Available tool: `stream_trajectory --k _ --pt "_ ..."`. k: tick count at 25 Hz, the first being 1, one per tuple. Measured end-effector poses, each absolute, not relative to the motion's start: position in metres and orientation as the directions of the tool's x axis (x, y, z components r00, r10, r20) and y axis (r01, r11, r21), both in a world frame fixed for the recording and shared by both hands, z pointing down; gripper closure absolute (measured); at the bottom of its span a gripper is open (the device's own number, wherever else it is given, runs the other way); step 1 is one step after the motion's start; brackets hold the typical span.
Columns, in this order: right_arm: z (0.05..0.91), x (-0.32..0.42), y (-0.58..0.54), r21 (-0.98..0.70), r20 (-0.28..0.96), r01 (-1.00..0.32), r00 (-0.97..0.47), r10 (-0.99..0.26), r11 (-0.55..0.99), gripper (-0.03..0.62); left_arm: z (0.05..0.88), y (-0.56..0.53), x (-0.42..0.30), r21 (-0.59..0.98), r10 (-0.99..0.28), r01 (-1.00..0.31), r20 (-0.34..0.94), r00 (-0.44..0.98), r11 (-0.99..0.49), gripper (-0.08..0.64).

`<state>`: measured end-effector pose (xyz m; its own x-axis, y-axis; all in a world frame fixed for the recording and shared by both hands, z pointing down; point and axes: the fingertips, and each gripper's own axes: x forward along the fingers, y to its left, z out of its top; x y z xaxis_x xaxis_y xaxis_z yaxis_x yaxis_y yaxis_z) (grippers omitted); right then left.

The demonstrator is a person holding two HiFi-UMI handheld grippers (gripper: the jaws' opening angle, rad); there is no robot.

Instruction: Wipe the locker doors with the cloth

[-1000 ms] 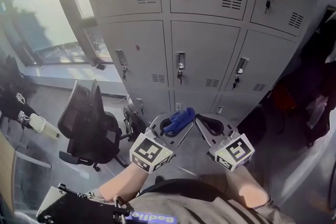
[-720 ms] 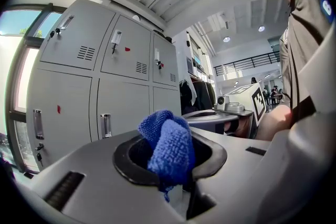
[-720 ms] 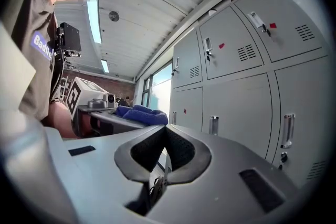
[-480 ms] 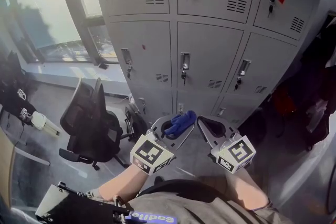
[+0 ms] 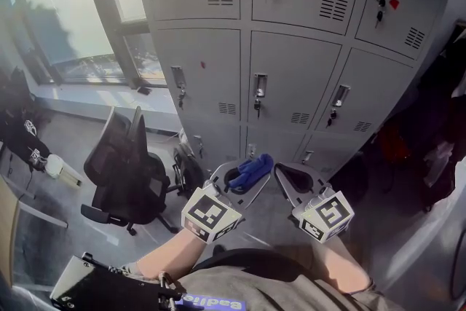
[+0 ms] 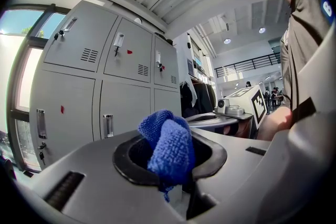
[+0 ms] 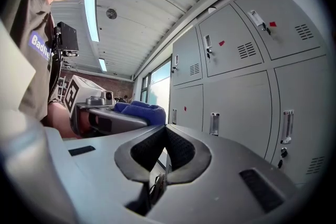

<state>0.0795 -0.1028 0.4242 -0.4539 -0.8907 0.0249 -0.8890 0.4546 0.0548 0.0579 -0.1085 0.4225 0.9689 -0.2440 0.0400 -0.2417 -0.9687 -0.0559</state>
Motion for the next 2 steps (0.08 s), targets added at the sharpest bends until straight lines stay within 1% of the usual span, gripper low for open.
stream_trajectory --k 2 --pt "0.4253 0.0795 -0.1028 0.052 0.028 -0.891 -0.45 -0.893 0.451 0.588 0.4228 -0.1076 0.057 -0.053 -0.239 -0.237 0.041 0.97 -0.97 0.436"
